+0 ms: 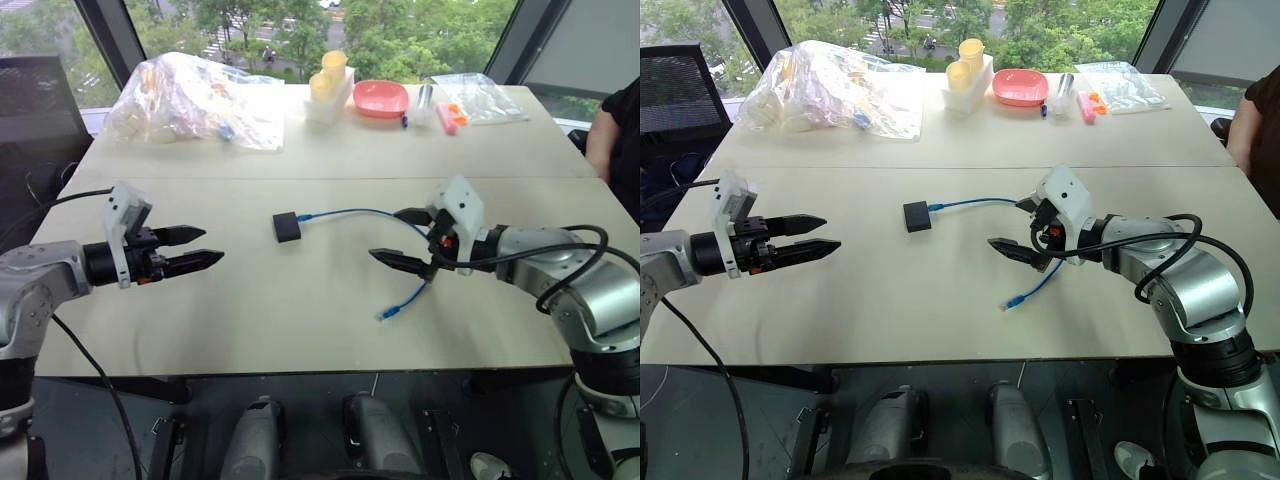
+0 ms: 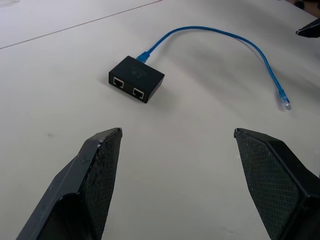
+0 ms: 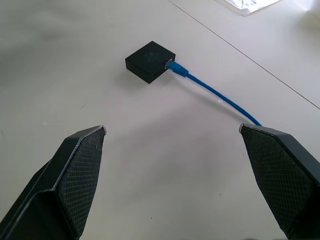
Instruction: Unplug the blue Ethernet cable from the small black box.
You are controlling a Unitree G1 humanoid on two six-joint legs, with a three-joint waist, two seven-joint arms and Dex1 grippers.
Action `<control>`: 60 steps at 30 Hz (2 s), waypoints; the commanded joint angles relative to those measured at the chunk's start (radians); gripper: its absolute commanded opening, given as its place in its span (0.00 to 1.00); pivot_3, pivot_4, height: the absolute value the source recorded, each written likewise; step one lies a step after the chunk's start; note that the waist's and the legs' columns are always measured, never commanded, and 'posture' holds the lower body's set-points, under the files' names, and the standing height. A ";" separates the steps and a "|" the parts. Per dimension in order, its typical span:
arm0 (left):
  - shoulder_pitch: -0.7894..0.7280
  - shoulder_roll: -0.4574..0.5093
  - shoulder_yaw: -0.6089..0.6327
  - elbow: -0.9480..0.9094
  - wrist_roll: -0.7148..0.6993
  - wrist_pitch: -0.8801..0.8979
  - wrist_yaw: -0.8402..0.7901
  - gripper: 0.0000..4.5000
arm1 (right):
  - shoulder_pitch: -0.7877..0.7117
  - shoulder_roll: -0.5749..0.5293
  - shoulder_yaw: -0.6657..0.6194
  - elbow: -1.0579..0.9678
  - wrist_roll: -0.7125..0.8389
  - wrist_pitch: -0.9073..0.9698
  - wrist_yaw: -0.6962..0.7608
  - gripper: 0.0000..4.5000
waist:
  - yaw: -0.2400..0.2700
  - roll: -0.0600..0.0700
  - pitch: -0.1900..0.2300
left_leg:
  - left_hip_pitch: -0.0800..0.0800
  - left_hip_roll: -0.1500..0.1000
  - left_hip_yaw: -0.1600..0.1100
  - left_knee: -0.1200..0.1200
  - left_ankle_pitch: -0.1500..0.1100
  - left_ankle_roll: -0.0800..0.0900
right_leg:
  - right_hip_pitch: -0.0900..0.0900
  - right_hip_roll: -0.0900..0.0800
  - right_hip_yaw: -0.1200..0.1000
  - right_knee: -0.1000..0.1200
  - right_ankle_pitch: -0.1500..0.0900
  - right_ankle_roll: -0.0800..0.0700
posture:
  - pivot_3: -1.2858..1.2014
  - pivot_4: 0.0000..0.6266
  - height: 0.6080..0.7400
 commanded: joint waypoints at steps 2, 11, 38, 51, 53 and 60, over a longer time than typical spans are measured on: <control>-0.013 0.001 0.014 -0.010 0.000 -0.016 -0.004 0.83 | -0.015 0.001 -0.021 -0.023 0.000 -0.010 0.001 1.00 | 0.000 0.000 0.000 | 0.000 0.000 0.000 0.000 0.000 0.000 | 0.000 0.000 0.000 0.000 0.000 0.000 | 0.52 0.24 1.00; -0.017 0.010 0.014 -0.009 0.002 -0.005 -0.027 0.83 | -0.018 0.006 -0.019 -0.019 -0.001 -0.011 0.000 1.00 | 0.000 0.000 0.000 | 0.000 0.000 0.000 0.000 0.000 0.000 | 0.000 0.000 0.000 0.000 0.000 0.000 | 0.52 0.24 1.00; -0.156 -0.006 -0.101 0.108 0.098 -0.112 -0.097 0.83 | -0.300 0.204 0.240 0.479 -0.269 -0.325 0.067 1.00 | -0.011 0.000 0.000 | 0.004 0.000 0.002 0.002 0.000 0.000 | 0.001 0.001 0.001 0.004 0.000 0.000 | 0.52 0.24 1.00; -0.044 0.113 0.037 0.051 0.092 -0.098 -0.150 0.83 | -0.825 0.576 0.350 1.690 -0.641 -0.911 0.090 1.00 | -0.035 0.000 0.000 | 0.004 0.001 0.002 -0.007 0.000 0.000 | -0.002 0.001 0.001 0.006 0.001 0.005 | 0.52 0.24 1.00; 0.025 0.098 0.086 -0.016 0.069 -0.068 -0.114 0.83 | -0.841 0.609 0.337 1.724 -0.662 -0.918 0.106 1.00 | -0.037 0.000 0.000 | 0.003 0.001 0.002 -0.007 0.000 0.000 | -0.003 0.000 0.001 0.006 0.001 0.005 | 0.52 0.24 1.00; 0.144 0.025 0.205 -0.196 -0.004 0.019 0.042 0.83 | -0.881 0.727 0.254 1.786 -0.707 -0.844 0.027 1.00 | -0.049 0.000 0.000 | 0.009 0.001 0.000 -0.006 0.001 -0.002 | 0.001 0.000 0.001 0.008 0.000 0.000 | 0.52 0.24 1.00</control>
